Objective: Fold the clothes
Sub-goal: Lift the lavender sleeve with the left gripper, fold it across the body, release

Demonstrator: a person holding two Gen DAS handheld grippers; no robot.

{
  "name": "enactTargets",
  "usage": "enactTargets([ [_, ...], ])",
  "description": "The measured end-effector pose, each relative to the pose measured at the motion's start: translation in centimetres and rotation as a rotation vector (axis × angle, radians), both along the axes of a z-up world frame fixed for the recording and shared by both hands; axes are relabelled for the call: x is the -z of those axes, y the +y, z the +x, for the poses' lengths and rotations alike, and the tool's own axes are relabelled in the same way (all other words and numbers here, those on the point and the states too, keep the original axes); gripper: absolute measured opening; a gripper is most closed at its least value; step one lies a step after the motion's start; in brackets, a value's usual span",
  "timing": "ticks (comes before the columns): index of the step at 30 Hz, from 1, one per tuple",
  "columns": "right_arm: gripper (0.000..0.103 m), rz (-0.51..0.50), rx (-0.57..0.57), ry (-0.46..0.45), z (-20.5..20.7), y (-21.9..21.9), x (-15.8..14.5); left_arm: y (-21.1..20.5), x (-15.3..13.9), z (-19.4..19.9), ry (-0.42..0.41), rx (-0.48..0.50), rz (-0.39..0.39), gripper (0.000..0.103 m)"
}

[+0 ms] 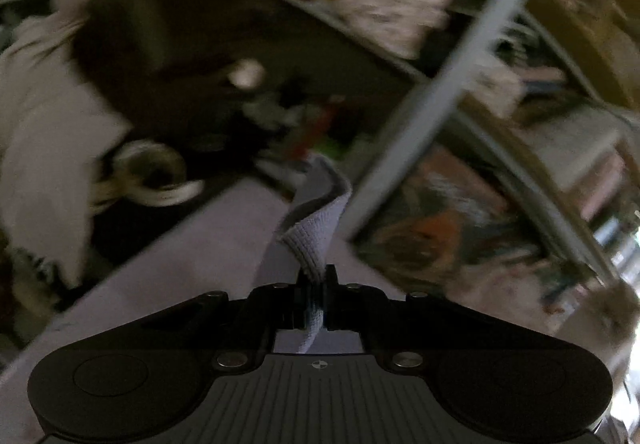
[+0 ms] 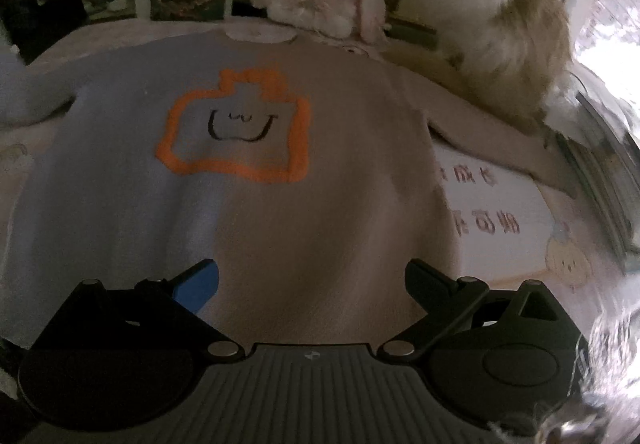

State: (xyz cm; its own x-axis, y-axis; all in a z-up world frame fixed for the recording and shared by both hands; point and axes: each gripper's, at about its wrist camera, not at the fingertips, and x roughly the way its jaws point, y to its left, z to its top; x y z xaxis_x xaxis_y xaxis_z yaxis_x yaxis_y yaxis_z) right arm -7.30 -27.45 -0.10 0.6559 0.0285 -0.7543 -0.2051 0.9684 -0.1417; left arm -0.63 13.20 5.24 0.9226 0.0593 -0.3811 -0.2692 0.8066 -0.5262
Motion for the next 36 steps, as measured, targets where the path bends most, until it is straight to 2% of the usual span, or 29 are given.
enactTargets([
  [7, 0.1, 0.014, -0.136, -0.031, 2.0, -2.5, -0.7, -8.6, -3.0, 3.9, -0.025, 0.1, 0.058, 0.003],
  [14, 0.1, 0.053, -0.237, -0.015, 3.9, -6.1, -0.3, -15.3, -3.4, 6.7, 0.0, 0.144, 0.055, 0.003],
  [17, 0.1, 0.079, -0.258, 0.002, 4.7, -7.7, 0.0, -17.7, -3.4, 7.7, 0.016, 0.152, 0.08, 0.003],
  [20, 0.1, 0.116, -0.269, 0.026, 5.5, -9.2, 0.3, -20.1, -3.2, 8.7, 0.024, 0.154, 0.097, 0.003],
  [25, 0.1, 0.15, -0.291, 0.044, 6.3, -11.2, 0.5, -23.2, -2.3, 10.2, 0.033, 0.131, 0.074, 0.003],
  [36, 0.1, 0.187, -0.293, 0.081, 7.1, -14.4, 1.2, -29.1, 0.9, 13.5, 0.138, 0.188, 0.114, 0.003],
])
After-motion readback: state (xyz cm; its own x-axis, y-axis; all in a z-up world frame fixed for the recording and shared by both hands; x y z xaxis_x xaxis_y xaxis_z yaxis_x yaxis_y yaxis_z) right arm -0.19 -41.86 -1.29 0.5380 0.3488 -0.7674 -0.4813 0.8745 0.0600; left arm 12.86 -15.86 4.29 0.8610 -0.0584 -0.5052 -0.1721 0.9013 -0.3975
